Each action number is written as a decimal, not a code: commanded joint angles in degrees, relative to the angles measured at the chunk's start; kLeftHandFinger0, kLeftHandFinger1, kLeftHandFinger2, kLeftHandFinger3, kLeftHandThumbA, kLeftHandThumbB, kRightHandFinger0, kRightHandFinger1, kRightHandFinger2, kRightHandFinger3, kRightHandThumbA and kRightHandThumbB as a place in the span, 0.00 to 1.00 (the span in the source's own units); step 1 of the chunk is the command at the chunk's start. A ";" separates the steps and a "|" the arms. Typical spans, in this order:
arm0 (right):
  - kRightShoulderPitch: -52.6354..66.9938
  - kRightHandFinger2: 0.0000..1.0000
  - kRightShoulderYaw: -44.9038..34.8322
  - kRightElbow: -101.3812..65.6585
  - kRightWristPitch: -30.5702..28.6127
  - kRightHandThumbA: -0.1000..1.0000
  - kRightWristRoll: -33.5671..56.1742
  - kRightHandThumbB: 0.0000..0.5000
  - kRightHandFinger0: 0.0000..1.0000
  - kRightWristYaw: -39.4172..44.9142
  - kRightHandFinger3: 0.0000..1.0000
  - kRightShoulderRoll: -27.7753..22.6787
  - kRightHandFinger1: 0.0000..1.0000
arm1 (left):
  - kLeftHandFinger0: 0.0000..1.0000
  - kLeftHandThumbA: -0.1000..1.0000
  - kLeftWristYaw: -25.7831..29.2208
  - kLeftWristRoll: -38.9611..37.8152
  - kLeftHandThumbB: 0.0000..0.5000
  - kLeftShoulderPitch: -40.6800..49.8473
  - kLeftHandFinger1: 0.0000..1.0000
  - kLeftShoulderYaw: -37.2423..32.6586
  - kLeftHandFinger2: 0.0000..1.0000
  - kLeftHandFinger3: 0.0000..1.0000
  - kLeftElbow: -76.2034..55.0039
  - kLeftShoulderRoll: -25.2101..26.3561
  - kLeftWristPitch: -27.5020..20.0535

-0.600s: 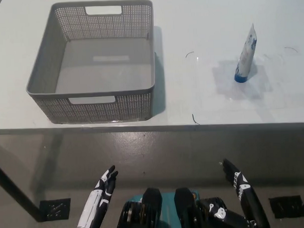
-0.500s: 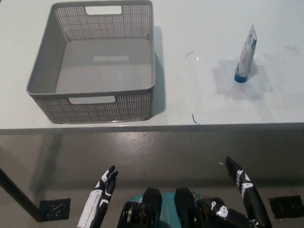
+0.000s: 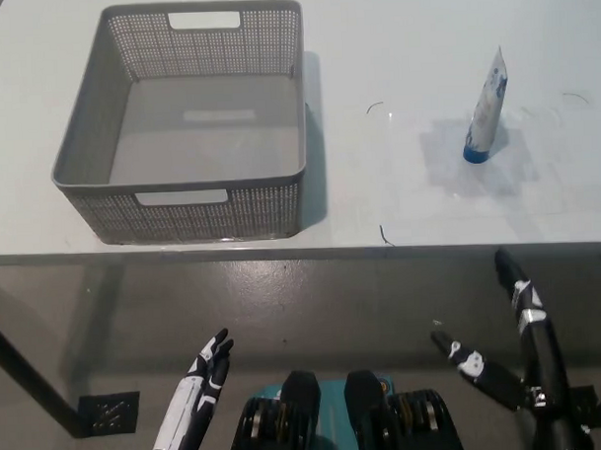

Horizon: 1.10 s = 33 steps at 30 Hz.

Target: Use the right hand to pick up a shampoo and place it into a container on the left side

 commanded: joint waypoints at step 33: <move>-29.35 1.00 -7.89 20.07 6.55 1.00 0.38 0.79 1.00 -3.15 1.00 -4.82 1.00 | 1.00 1.00 0.36 -0.69 0.38 4.47 1.00 0.35 1.00 1.00 -0.70 0.04 -4.20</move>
